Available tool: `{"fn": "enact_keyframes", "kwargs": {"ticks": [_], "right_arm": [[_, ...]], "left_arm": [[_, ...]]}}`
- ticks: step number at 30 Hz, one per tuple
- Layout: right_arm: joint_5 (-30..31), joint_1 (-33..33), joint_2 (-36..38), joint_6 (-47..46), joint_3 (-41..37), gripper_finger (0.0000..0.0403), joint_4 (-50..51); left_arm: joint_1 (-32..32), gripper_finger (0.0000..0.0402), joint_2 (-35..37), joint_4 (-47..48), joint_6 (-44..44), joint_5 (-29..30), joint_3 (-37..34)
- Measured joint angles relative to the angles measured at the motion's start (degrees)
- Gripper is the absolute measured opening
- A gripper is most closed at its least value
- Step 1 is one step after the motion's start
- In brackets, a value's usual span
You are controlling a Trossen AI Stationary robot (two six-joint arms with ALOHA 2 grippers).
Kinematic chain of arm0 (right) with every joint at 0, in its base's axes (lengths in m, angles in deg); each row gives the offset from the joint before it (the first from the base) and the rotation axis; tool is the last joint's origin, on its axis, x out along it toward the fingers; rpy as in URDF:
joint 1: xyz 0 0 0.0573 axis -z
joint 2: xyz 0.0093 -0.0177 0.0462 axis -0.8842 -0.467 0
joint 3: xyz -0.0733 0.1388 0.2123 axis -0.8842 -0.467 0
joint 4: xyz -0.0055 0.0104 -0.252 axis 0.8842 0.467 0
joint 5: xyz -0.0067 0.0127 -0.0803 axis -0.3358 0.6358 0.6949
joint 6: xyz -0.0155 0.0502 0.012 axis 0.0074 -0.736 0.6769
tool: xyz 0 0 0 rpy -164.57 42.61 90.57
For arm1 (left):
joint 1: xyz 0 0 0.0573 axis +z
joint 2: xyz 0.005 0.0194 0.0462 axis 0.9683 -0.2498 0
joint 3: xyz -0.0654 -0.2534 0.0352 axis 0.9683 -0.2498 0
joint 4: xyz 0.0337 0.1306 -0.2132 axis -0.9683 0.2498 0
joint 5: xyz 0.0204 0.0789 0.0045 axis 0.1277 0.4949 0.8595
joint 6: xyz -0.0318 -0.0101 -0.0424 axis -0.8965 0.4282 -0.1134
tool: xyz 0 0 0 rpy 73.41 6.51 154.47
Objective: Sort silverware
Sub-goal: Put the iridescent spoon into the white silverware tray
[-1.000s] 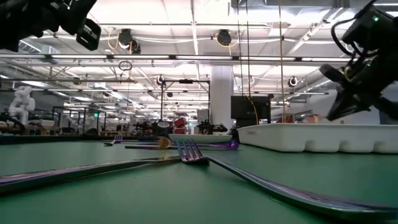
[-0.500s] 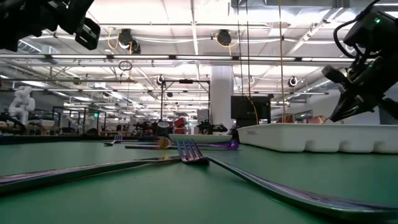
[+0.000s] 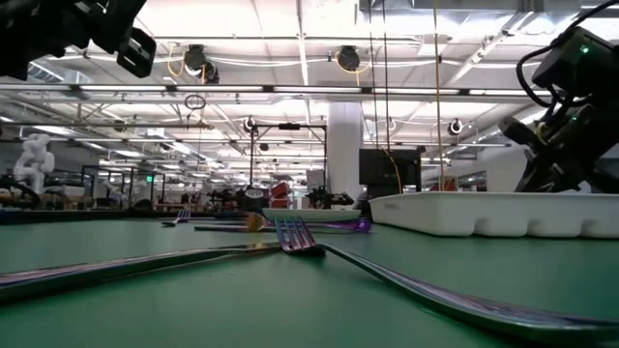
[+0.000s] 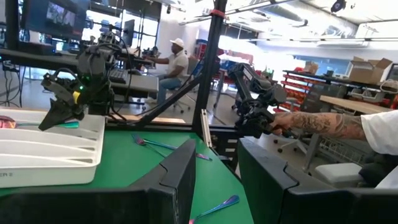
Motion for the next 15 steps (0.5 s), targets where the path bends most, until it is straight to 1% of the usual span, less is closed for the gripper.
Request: {"fn": "enact_keyframes", "kwargs": {"ticks": [6,15], "right_arm": [[-0.4,0.0,-0.1,0.4,0.0,0.0002,0.4],[-0.5,0.0,-0.1,1.0,0.0,0.0043,0.6]], "left_arm": [[0.0,0.0121,0.0,0.0,0.0,0.0,0.0],[0.0,0.0121,0.0,0.0,-0.1,0.0,0.0]]}}
